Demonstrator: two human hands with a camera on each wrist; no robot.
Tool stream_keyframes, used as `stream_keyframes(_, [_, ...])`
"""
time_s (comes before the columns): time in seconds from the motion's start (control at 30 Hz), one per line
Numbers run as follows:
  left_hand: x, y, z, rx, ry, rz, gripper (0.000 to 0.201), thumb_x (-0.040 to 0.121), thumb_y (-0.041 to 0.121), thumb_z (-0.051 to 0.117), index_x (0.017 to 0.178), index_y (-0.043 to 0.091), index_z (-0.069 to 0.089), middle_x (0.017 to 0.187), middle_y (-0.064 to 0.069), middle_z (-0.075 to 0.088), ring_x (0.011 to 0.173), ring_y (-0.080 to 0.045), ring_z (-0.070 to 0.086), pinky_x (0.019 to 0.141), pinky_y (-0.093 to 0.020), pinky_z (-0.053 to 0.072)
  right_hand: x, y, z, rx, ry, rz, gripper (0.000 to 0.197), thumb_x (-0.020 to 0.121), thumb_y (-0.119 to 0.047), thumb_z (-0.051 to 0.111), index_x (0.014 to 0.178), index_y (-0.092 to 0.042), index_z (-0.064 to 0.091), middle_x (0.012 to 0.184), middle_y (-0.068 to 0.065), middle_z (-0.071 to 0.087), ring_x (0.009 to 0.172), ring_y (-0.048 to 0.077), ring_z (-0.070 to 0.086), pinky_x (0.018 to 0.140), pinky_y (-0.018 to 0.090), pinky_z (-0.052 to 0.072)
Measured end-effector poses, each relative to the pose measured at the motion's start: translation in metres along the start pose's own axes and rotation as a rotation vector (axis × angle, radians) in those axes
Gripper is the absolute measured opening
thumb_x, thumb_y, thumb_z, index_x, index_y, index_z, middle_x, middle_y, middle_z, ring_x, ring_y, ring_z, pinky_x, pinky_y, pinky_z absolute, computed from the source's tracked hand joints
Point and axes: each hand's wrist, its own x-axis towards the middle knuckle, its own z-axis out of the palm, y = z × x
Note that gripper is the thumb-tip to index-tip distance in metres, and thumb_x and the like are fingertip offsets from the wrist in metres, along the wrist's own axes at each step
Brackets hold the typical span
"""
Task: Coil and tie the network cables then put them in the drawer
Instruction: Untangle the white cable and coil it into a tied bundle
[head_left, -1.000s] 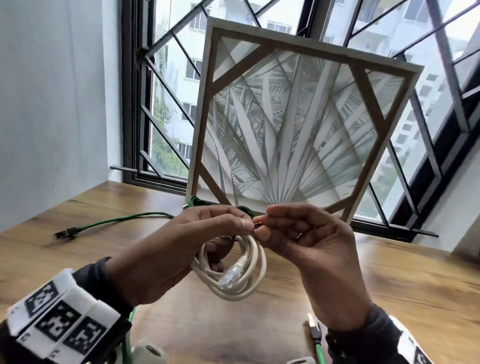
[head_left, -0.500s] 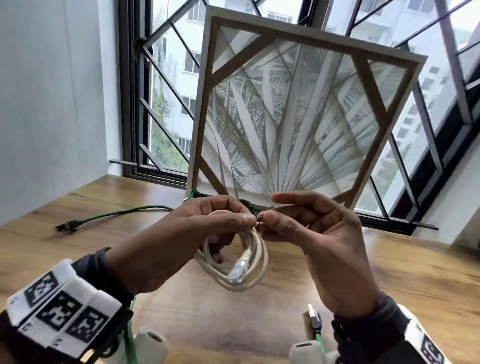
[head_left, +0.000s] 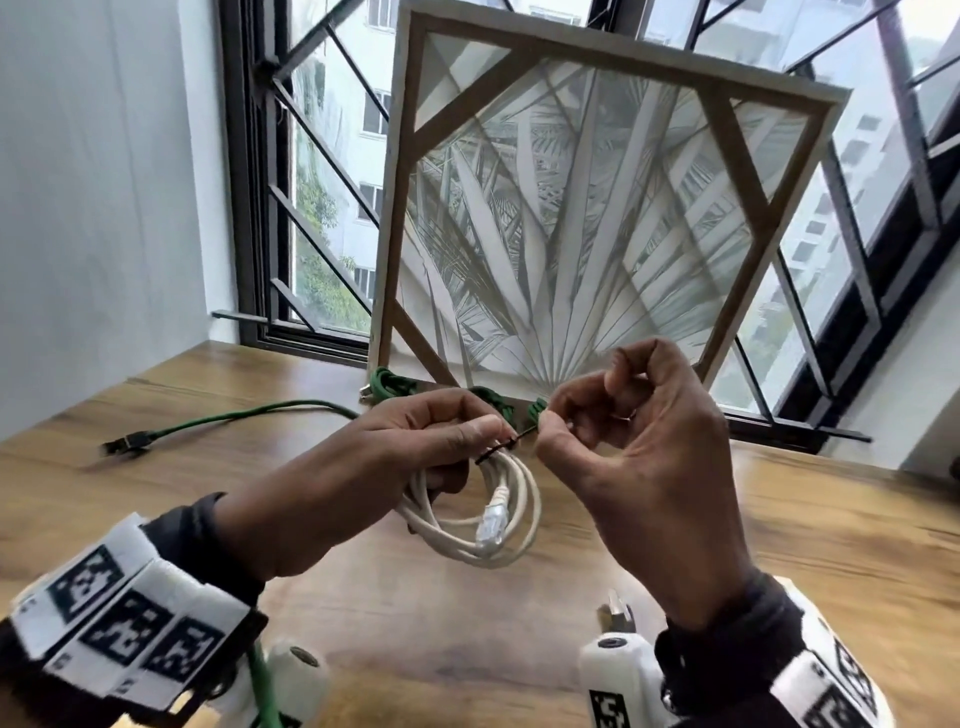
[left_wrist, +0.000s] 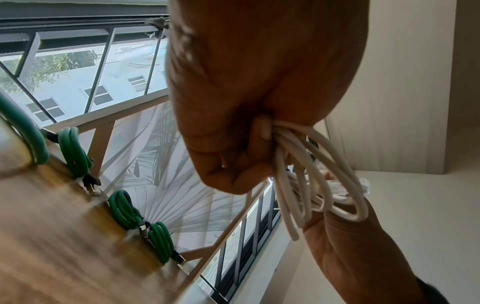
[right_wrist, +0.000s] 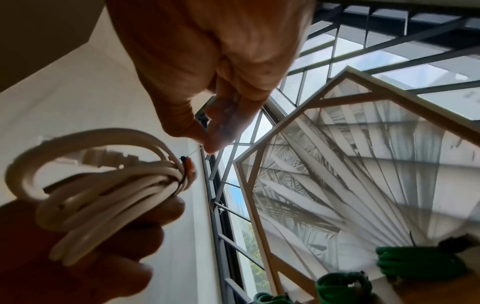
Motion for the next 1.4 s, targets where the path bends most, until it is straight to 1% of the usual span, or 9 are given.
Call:
stream_keyframes(0.17, [0.005,-0.007,0.002,0.02,0.083,0.033,0.028,0.092,0.026,0.066,0.1,-0.001,0.066,0.073,0.001,0.054,0.055,-0.004,0.041,0.05,-0.014,0.035,-0.001,0.001,0.0,0.178,-0.088,0.093,0.048,0.082,0.006,0.078,0.093,-0.019,0.038,0.082,0.019,0.068,0.067,0.043,0.055,0.066,0.053,0.057])
stream_keyframes(0.37, [0.008,-0.014,0.001,0.134,0.142,0.107,0.014,0.091,0.035,0.075,0.086,0.023,0.071,0.064,0.01,0.052,0.058,-0.006,0.043,0.053,-0.02,0.041,-0.012,-0.006,0.016,0.464,-0.218,0.242,0.048,0.087,0.017,0.068,0.097,-0.014,0.033,0.086,0.03,0.07,0.07,0.032,0.059,0.061,0.021,0.051])
stream_keyframes(0.47, [0.009,-0.02,-0.003,0.289,0.191,0.109,0.011,0.096,0.033,0.068,0.087,0.029,0.072,0.068,0.006,0.054,0.066,-0.014,0.047,0.06,-0.036,0.042,-0.014,-0.005,0.02,0.5,-0.249,0.274,0.049,0.087,0.014,0.07,0.097,-0.016,0.032,0.088,0.028,0.071,0.074,0.037,0.057,0.069,0.036,0.049])
stream_keyframes(0.57, [0.008,-0.019,-0.006,0.3,0.205,0.093,0.015,0.101,0.023,0.066,0.088,0.024,0.074,0.069,0.007,0.057,0.064,-0.01,0.049,0.058,-0.028,0.043,-0.012,-0.008,0.02,0.404,-0.205,0.253,0.05,0.085,0.011,0.075,0.098,-0.014,0.034,0.086,0.021,0.074,0.072,0.042,0.067,0.073,0.041,0.053])
stream_keyframes(0.7, [0.009,-0.014,-0.007,0.12,0.12,0.086,0.024,0.091,0.034,0.067,0.094,0.012,0.075,0.075,-0.001,0.057,0.06,-0.006,0.046,0.054,-0.018,0.037,-0.001,0.001,0.006,0.384,-0.046,0.285,0.047,0.081,0.007,0.078,0.097,-0.013,0.038,0.085,0.015,0.075,0.065,0.013,0.068,0.059,0.019,0.05])
stream_keyframes(0.87, [0.009,-0.02,-0.005,0.187,0.168,0.081,0.022,0.098,0.034,0.066,0.079,0.027,0.075,0.066,0.007,0.055,0.06,-0.007,0.048,0.055,-0.023,0.039,0.0,0.012,0.003,0.353,-0.128,0.376,0.032,0.083,0.001,0.079,0.102,-0.007,0.055,0.082,0.005,0.073,0.07,0.02,0.065,0.057,0.031,0.053])
stream_keyframes(1.07, [0.009,-0.021,-0.007,0.27,0.177,0.072,0.021,0.097,0.041,0.069,0.088,0.023,0.075,0.074,0.0,0.06,0.065,-0.009,0.053,0.058,-0.031,0.045,-0.003,0.009,0.007,0.37,-0.165,0.31,0.033,0.076,-0.011,0.083,0.103,-0.003,0.067,0.082,0.014,0.074,0.068,0.022,0.069,0.061,0.029,0.057])
stream_keyframes(1.2, [0.007,-0.019,-0.006,0.265,0.136,0.055,0.034,0.089,0.05,0.067,0.09,0.016,0.073,0.07,0.004,0.055,0.061,-0.007,0.05,0.053,-0.025,0.042,-0.004,0.016,0.008,0.269,-0.096,0.24,0.027,0.077,-0.001,0.086,0.097,-0.005,0.068,0.082,0.014,0.074,0.07,0.024,0.072,0.062,0.032,0.06])
stream_keyframes(1.4, [0.006,-0.019,-0.006,0.325,0.094,0.071,0.03,0.099,0.047,0.067,0.089,0.02,0.07,0.069,0.002,0.055,0.063,-0.016,0.05,0.052,-0.028,0.042,-0.005,0.024,0.009,0.108,-0.037,0.138,0.033,0.078,-0.003,0.086,0.093,-0.017,0.061,0.079,0.007,0.073,0.067,0.034,0.069,0.068,0.057,0.06])
